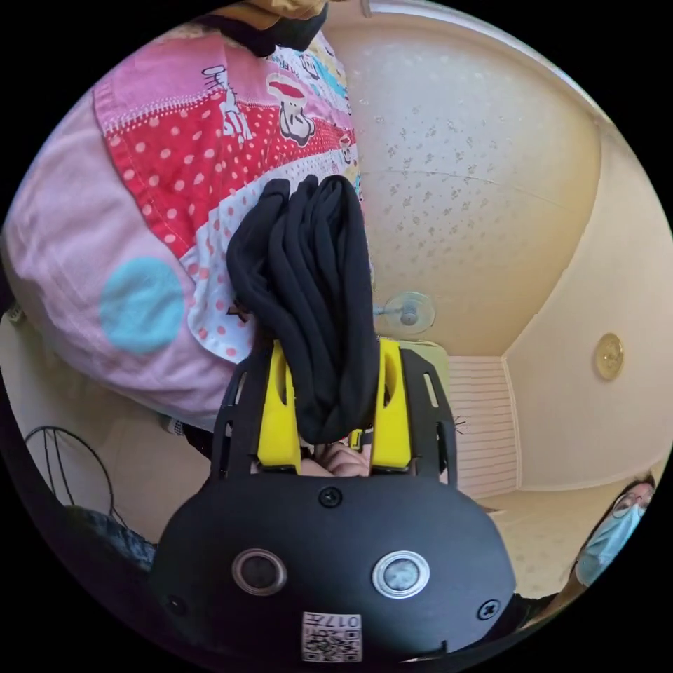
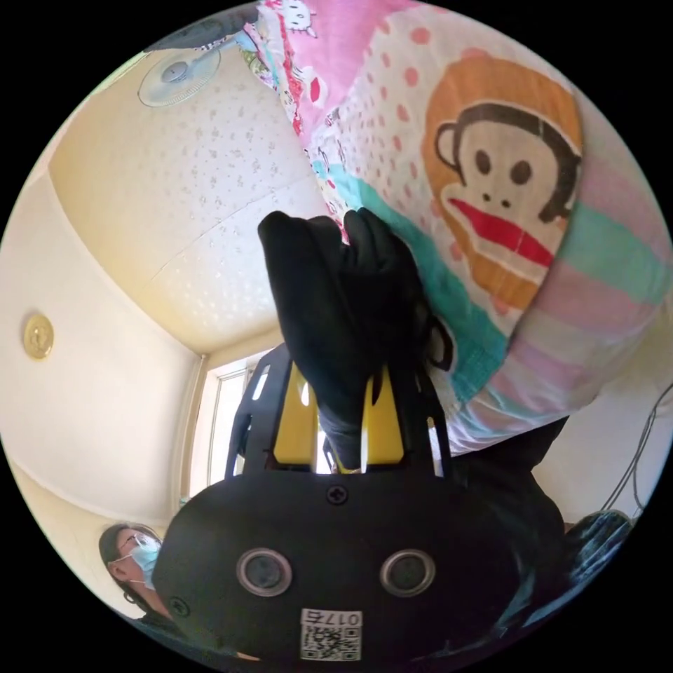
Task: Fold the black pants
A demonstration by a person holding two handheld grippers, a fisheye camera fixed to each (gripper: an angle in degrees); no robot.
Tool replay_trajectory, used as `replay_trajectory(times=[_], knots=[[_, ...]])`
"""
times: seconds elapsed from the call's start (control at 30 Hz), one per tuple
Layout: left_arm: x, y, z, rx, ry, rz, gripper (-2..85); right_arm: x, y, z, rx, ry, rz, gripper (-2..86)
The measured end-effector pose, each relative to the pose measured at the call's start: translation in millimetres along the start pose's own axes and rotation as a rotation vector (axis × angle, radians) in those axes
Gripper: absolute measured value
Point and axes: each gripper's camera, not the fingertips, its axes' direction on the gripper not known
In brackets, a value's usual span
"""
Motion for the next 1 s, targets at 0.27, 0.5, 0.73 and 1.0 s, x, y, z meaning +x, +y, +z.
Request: replay_trajectory(times=[0.27,0.5,0.73,1.0], knots=[[58,-13,-68,-0.006,0.234,0.115,14.0,-79,71,51,-0.164,0.045,-0.287,10.1],[169,-81,-214,0.142,0.355,0.367,13.8,-163,149,249,-0.593,-0.061,-0.496,9.7],[298,-99,-402,0.461,0.097,0.827,14.0,-170,254,452,-0.928,-0.297,-0.569,9.4],[89,-182,-426,0.619,-0.261,0.476,13.8,80,227,569,-0.979,0.206,-0.532,8.8]])
